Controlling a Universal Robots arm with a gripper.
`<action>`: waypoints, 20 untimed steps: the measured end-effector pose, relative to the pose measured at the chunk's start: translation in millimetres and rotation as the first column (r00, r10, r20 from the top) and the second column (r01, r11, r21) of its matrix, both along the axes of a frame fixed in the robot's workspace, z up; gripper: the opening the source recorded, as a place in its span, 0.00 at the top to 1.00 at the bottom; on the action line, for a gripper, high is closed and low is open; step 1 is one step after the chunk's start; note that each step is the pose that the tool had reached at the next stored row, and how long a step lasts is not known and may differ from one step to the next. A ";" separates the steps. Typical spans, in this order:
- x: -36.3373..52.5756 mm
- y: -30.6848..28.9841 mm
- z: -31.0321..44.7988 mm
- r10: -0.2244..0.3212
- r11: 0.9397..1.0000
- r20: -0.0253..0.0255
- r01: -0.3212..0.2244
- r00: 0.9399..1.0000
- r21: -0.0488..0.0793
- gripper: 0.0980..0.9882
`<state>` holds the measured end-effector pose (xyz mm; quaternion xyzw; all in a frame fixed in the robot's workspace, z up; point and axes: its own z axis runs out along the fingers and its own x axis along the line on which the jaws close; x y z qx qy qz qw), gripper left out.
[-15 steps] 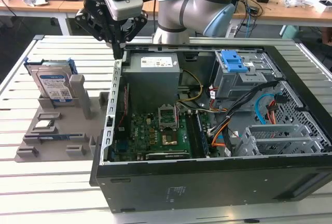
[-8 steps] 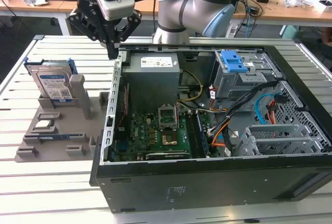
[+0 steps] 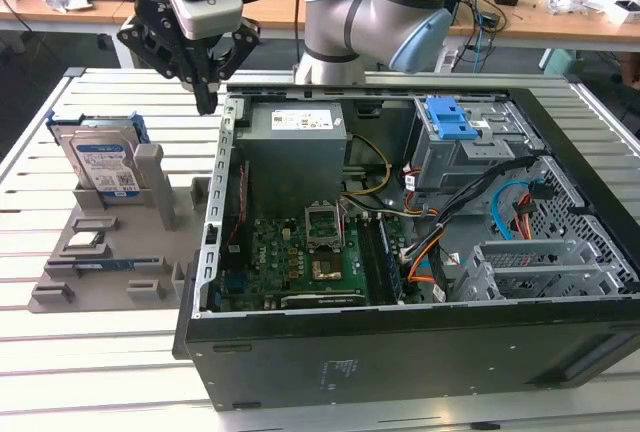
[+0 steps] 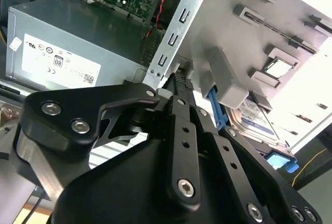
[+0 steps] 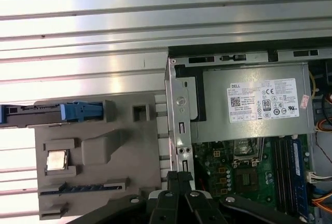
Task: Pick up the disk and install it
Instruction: 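Reach for the disk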
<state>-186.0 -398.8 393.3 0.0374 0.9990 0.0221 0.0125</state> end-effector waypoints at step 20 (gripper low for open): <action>-21.0 0.0 0.0 0.000 1.000 0.000 0.000 1.000 0.000 0.99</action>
